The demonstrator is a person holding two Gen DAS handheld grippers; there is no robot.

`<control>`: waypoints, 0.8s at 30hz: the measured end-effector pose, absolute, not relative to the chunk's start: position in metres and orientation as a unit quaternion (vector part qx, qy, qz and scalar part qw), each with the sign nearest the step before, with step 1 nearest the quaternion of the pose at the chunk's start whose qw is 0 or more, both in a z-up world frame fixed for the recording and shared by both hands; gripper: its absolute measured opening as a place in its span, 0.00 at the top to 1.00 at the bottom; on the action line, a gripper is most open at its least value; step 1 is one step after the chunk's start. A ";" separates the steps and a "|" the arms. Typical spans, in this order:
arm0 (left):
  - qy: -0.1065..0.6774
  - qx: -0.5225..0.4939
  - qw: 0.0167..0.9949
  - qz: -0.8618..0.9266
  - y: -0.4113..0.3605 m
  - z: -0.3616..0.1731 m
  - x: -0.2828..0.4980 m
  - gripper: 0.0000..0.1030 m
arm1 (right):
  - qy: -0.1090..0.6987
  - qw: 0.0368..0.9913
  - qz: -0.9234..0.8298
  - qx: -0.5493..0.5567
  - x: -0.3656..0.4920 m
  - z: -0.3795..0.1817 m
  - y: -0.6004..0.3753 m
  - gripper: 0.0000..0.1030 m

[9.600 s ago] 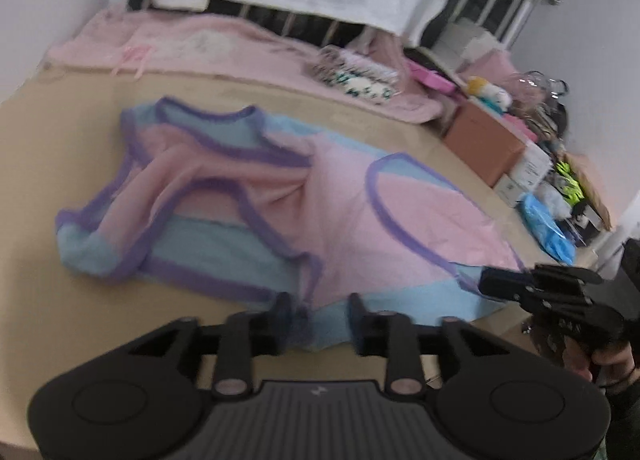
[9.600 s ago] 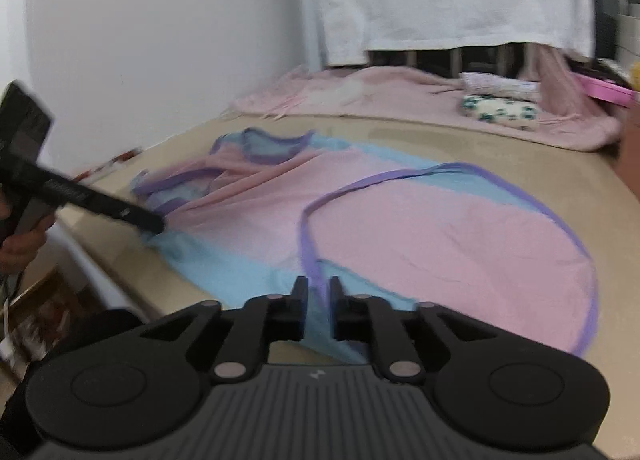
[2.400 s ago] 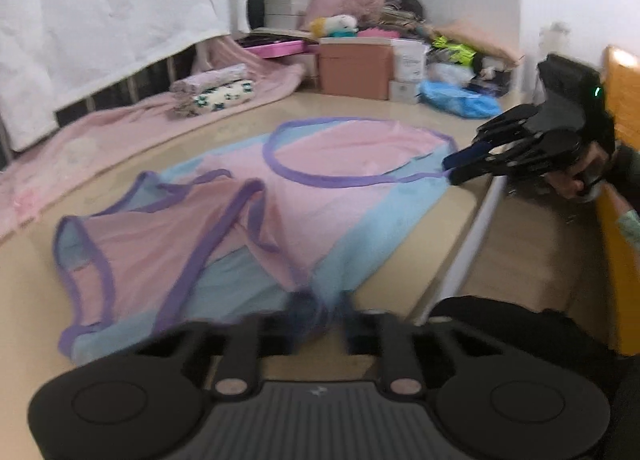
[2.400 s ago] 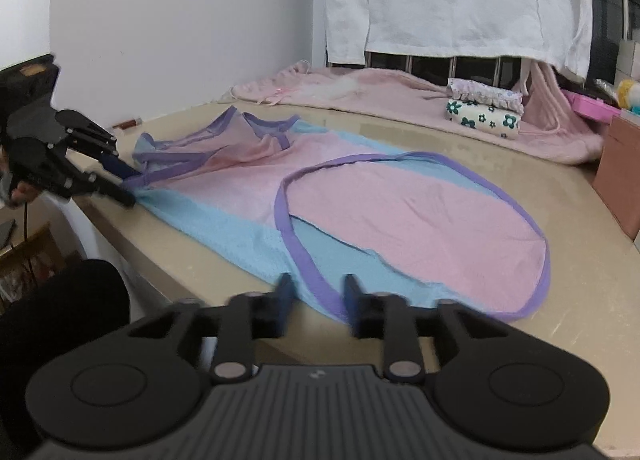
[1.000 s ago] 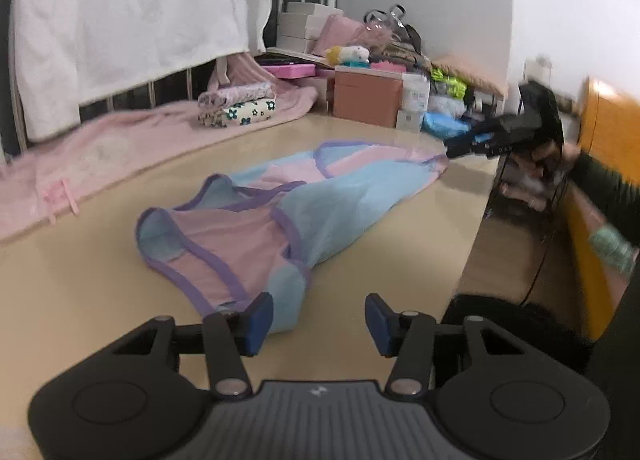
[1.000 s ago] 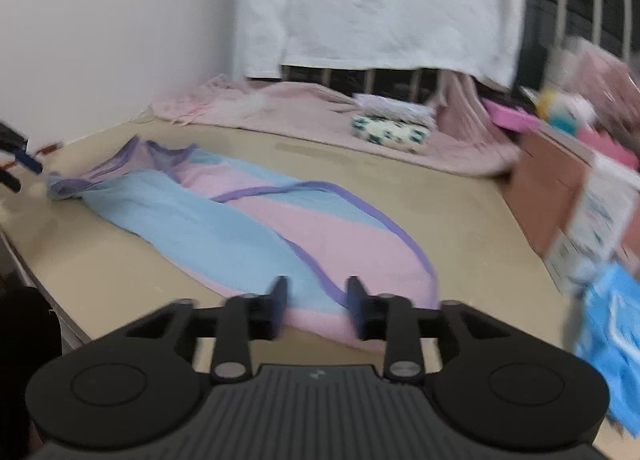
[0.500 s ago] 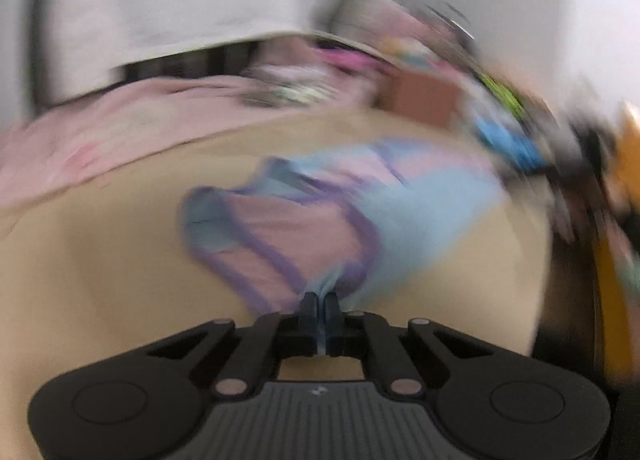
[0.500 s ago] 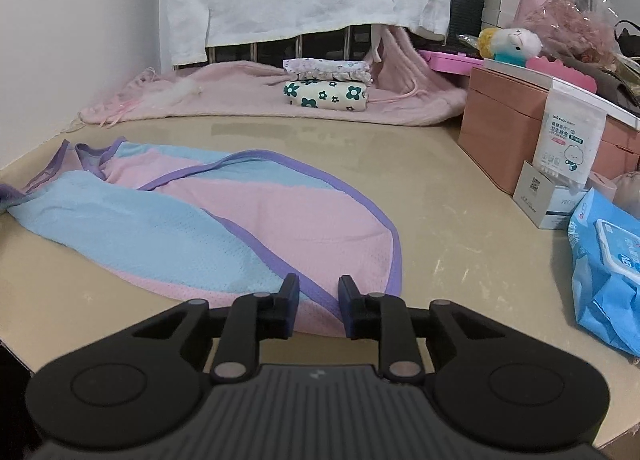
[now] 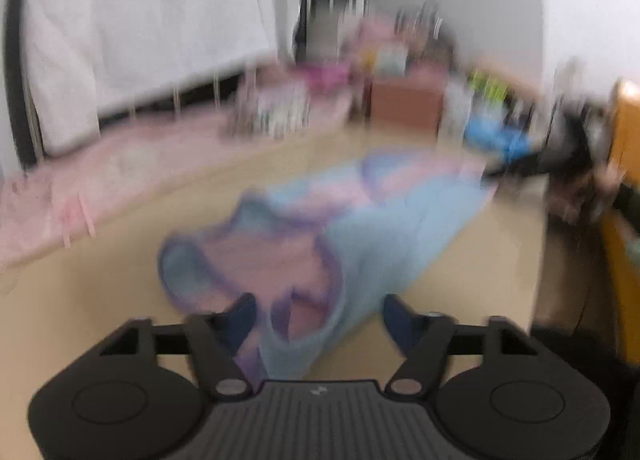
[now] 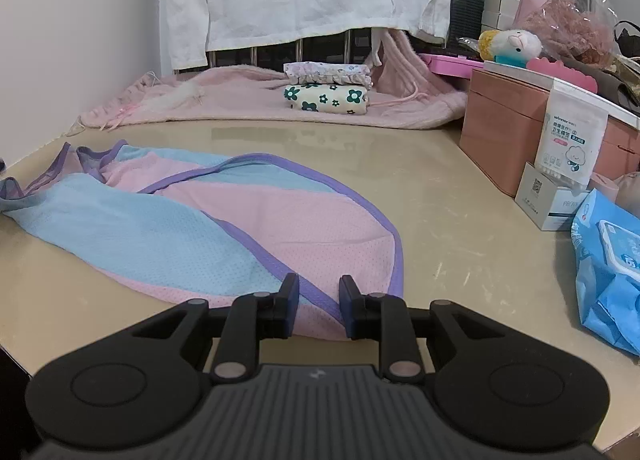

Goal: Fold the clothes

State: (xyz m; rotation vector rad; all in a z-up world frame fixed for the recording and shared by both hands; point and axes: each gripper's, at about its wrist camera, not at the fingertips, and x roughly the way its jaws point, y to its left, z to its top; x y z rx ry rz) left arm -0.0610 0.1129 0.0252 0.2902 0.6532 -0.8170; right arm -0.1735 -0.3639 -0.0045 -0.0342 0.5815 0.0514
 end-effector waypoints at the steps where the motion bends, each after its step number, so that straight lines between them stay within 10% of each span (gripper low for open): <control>1: 0.319 0.115 0.859 -0.384 0.115 0.024 -0.051 0.93 | 0.286 0.958 0.026 -0.017 -0.174 -0.005 -0.364 0.78; 4: 0.332 0.047 0.876 -0.348 0.127 0.022 -0.022 0.96 | 0.284 0.958 0.028 -0.017 -0.174 -0.005 -0.365 0.78; 8: 0.332 -0.015 0.895 -0.297 0.134 0.029 -0.009 0.64 | 0.283 0.959 0.027 -0.016 -0.179 -0.002 -0.367 0.78; 14: 0.276 0.021 0.905 -0.324 0.102 0.052 -0.056 0.41 | 0.263 0.965 0.020 -0.004 -0.200 0.011 -0.375 0.78; 24: 0.329 0.083 0.893 -0.297 0.029 0.003 -0.051 0.68 | 0.277 0.959 0.055 -0.010 -0.195 -0.004 -0.361 0.85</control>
